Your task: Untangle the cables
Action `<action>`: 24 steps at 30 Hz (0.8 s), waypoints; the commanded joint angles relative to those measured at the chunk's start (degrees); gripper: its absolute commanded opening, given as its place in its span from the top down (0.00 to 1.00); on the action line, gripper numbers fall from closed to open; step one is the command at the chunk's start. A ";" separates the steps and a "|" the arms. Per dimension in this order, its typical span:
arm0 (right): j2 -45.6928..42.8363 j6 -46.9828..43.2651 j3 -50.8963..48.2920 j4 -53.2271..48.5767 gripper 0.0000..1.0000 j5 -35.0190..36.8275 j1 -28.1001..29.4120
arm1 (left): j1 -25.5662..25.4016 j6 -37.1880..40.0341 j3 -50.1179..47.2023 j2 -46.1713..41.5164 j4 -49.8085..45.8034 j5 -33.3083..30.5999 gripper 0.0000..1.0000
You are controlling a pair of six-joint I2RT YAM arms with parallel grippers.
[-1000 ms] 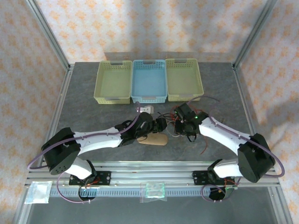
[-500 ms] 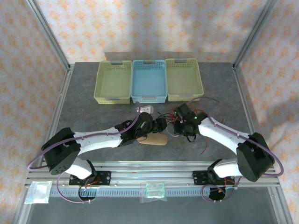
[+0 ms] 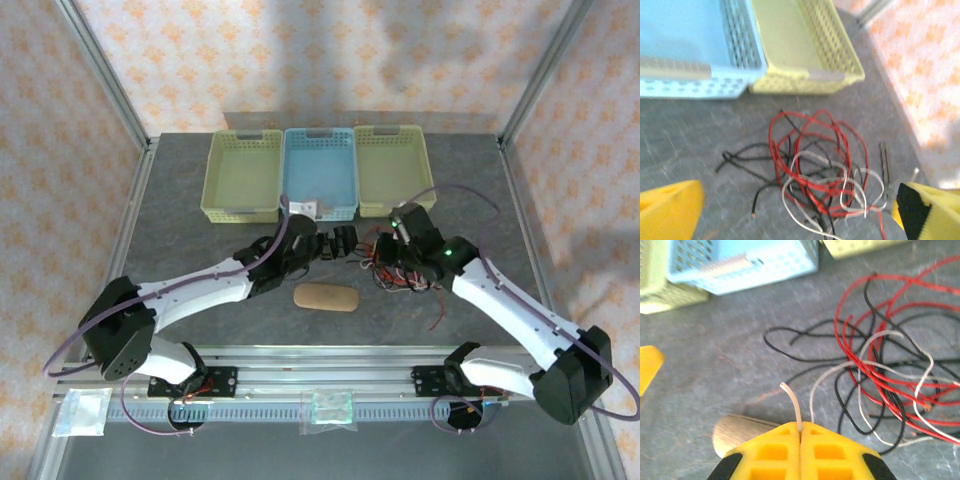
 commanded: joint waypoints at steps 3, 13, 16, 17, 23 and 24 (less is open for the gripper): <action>-2.35 -0.96 3.51 3.52 1.00 4.56 -0.29 | 3.64 7.40 0.71 -3.63 2.46 2.52 0.01; -1.65 0.16 9.35 8.38 1.00 6.27 -0.46 | 4.05 24.93 -6.31 -5.78 21.90 14.75 0.01; -1.04 0.62 10.73 8.77 1.00 5.64 -0.81 | 4.12 29.94 -6.86 -5.62 22.07 20.79 0.01; -0.63 0.78 11.26 8.96 1.00 4.74 -1.11 | 4.19 31.83 -6.83 -5.60 22.04 25.07 0.00; 2.45 0.90 16.08 9.16 1.00 -3.66 -2.66 | 4.75 35.49 -6.25 -3.07 22.68 37.74 0.01; 2.55 1.06 16.67 9.25 1.00 -4.15 -2.66 | 4.75 35.74 -5.46 -2.08 21.93 36.60 0.02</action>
